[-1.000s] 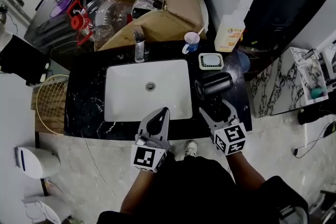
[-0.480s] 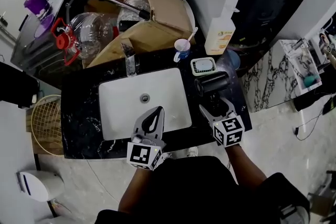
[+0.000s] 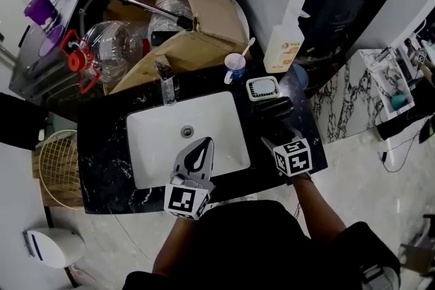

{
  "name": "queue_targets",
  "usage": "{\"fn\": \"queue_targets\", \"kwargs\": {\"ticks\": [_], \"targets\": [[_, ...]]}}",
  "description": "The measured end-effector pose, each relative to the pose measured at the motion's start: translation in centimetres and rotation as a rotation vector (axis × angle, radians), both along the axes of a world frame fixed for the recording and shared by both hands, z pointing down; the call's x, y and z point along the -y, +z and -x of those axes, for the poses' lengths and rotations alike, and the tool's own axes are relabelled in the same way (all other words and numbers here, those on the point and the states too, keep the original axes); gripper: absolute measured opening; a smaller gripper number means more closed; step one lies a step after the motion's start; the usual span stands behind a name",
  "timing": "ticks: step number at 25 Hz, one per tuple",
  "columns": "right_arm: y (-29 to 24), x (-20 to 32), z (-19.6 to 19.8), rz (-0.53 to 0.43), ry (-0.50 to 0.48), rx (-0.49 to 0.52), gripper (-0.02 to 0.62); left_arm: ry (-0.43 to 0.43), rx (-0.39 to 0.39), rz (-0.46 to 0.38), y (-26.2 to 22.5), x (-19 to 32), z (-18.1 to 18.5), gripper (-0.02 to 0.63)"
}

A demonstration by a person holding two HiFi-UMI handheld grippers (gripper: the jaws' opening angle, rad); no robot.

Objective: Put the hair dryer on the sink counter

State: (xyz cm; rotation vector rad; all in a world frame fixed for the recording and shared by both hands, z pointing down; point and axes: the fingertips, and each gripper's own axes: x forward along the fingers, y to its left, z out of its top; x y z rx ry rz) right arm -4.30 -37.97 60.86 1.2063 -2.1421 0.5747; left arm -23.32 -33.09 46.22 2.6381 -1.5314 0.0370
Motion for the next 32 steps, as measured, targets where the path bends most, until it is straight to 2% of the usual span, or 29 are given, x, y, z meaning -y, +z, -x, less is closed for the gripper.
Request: {"fn": "queue_targets", "kwargs": {"ticks": [4,8,15,21,26,32], "targets": [[1.2,0.1,0.0,0.043,0.013,-0.024,0.278,-0.005,-0.017,0.018,0.2,0.2,0.7,-0.005],[1.9,0.3,-0.3,0.074,0.03,-0.042,0.279,-0.008,-0.031,0.001,-0.4,0.3,0.9,-0.005],[3.0,0.4,-0.5,0.1,0.041,-0.061,0.279,-0.024,-0.059,-0.003,-1.2,0.1,1.6,-0.005],[3.6,0.3,-0.6,0.109,0.054,-0.039,0.279,-0.031,-0.062,-0.024,-2.0,-0.3,2.0,-0.005],[2.1,0.2,-0.7,0.039,0.056,-0.032,0.28,-0.028,-0.079,-0.026,-2.5,-0.8,1.9,-0.005],[-4.8,0.2,-0.6,-0.165,0.058,-0.003,0.279,-0.019,-0.071,-0.034,-2.9,-1.1,1.4,-0.005]]}}
